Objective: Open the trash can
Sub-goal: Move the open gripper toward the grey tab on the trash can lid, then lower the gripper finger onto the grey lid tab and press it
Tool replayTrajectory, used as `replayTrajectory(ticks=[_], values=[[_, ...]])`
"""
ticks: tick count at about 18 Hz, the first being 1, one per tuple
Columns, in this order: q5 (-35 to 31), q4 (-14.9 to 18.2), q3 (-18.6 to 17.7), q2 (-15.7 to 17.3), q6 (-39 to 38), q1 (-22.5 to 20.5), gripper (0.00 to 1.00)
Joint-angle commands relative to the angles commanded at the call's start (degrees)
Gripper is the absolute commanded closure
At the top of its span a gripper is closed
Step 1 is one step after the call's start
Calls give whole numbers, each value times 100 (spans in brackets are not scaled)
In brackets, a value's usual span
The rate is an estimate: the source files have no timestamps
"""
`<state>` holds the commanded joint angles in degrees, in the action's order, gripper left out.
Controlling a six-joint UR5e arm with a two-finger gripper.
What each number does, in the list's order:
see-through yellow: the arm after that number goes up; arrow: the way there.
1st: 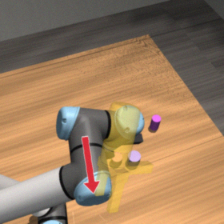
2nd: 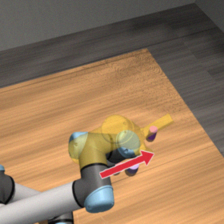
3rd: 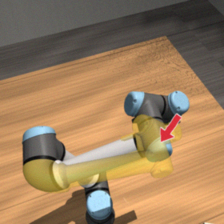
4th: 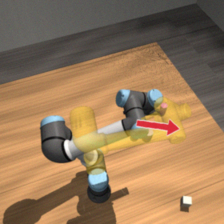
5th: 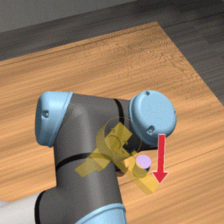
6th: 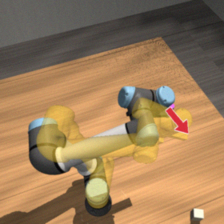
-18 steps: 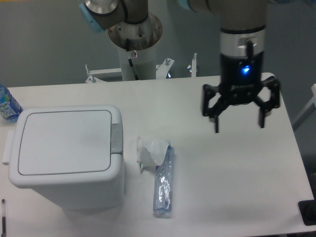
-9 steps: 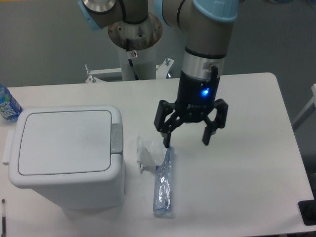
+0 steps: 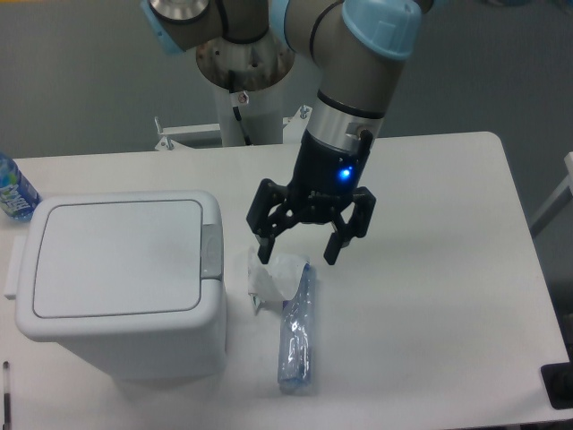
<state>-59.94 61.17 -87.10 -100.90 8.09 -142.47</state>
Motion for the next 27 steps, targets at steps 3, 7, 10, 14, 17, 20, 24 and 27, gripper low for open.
replayTrajectory(ticks=[3, 7, 10, 14, 17, 20, 24, 27], values=[[0, -9, 9, 26, 0, 70, 0], [-18, -35, -27, 70, -9, 193, 0], [-18, -53, -35, 70, -53, 202, 0], [-18, -53, -35, 44, -44, 229, 0], [-26, -70, -62, 35, -35, 246, 0], [-26, -105, -123, 26, -18, 281, 0], [-26, -106, -123, 18, -9, 282, 0], [-26, -114, -123, 18, 0, 290, 0]])
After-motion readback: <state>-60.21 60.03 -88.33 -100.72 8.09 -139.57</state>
